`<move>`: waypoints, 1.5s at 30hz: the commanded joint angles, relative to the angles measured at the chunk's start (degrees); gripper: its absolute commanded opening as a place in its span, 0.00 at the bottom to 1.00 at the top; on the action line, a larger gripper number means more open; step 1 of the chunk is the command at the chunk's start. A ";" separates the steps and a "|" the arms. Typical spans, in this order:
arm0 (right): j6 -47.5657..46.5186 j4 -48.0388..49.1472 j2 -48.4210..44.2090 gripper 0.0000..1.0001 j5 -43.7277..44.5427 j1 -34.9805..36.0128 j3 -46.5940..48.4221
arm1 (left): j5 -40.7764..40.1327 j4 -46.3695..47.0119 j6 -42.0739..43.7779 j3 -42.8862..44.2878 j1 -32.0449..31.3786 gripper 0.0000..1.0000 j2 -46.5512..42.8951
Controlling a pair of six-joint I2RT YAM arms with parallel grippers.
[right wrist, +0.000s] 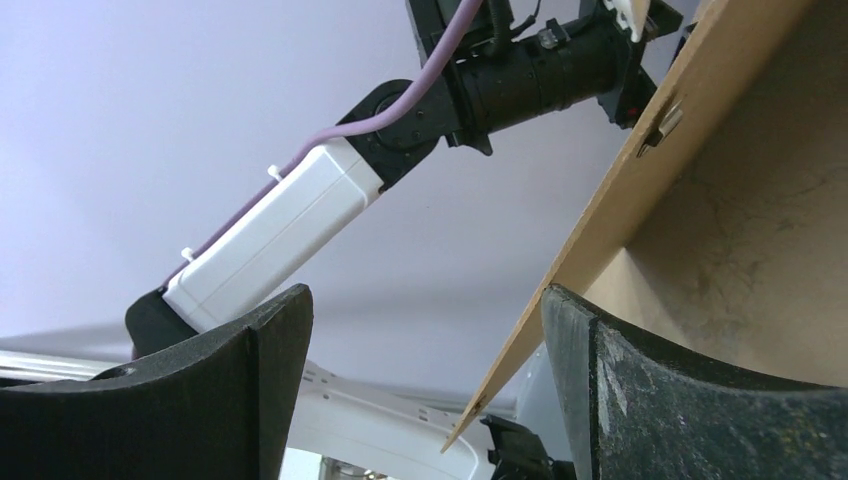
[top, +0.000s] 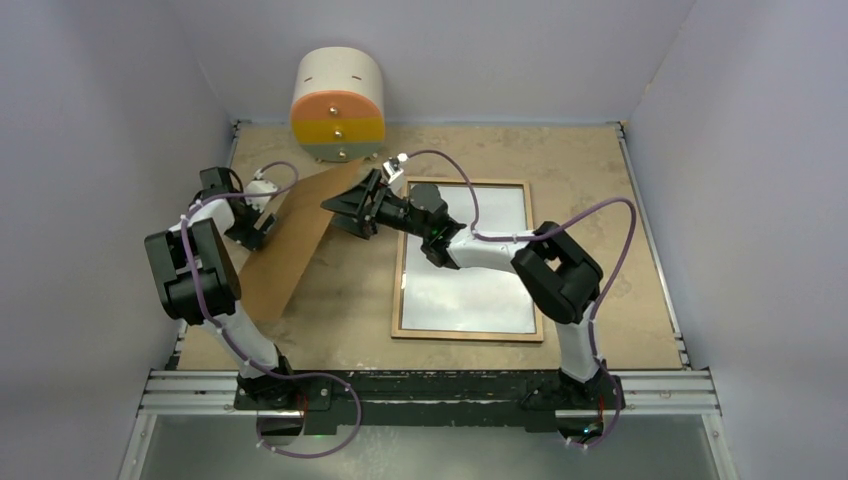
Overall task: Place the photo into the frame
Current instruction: Turn over the photo frame item at the center of the board.
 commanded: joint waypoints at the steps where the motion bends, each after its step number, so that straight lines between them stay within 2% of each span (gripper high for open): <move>1: -4.80 -7.94 -4.51 0.86 1.24 0.24 -1.30 | 9.64 -13.73 -3.45 -2.36 -2.19 0.89 2.57; 13: -8.54 -10.85 -5.45 0.82 5.39 0.23 -0.62 | 13.00 -16.12 -4.28 -2.73 -5.99 0.88 1.07; 17: -10.46 -14.10 -8.33 0.74 7.68 0.21 -1.88 | 12.47 -15.49 -5.12 -1.67 -6.12 0.89 0.63; 19: -12.03 -19.02 -10.80 0.65 10.26 0.20 -2.52 | 12.04 -15.49 -5.35 -0.51 -6.13 0.92 0.19; 20: -13.00 -22.34 -11.76 0.57 11.32 0.23 -2.23 | 11.97 -15.60 -5.46 0.49 -6.12 0.94 -0.13; 24: -15.18 -37.55 -13.92 0.13 13.85 0.20 1.54 | 13.57 -18.37 -5.92 5.80 -6.25 1.00 -3.23; 26: -14.92 -42.96 -14.75 0.00 13.25 0.20 2.48 | 15.52 -20.33 -5.82 8.83 -6.77 1.00 -5.29; 31: -11.43 -51.34 -20.13 0.00 16.30 -0.52 2.89 | 22.13 -26.99 -0.69 12.35 -10.34 1.00 -15.97; 37: -7.51 -57.85 -31.45 0.00 23.17 -3.45 0.87 | 38.25 -36.85 10.61 14.14 -13.64 1.00 -30.17; 40: -4.62 -60.80 -37.35 0.00 25.42 -6.98 -0.94 | 42.89 -43.97 15.88 16.65 -16.10 1.00 -34.43; 45: 0.91 -63.00 -46.19 0.00 29.70 -11.39 -3.01 | 48.07 -50.30 21.99 18.62 -19.30 1.00 -39.11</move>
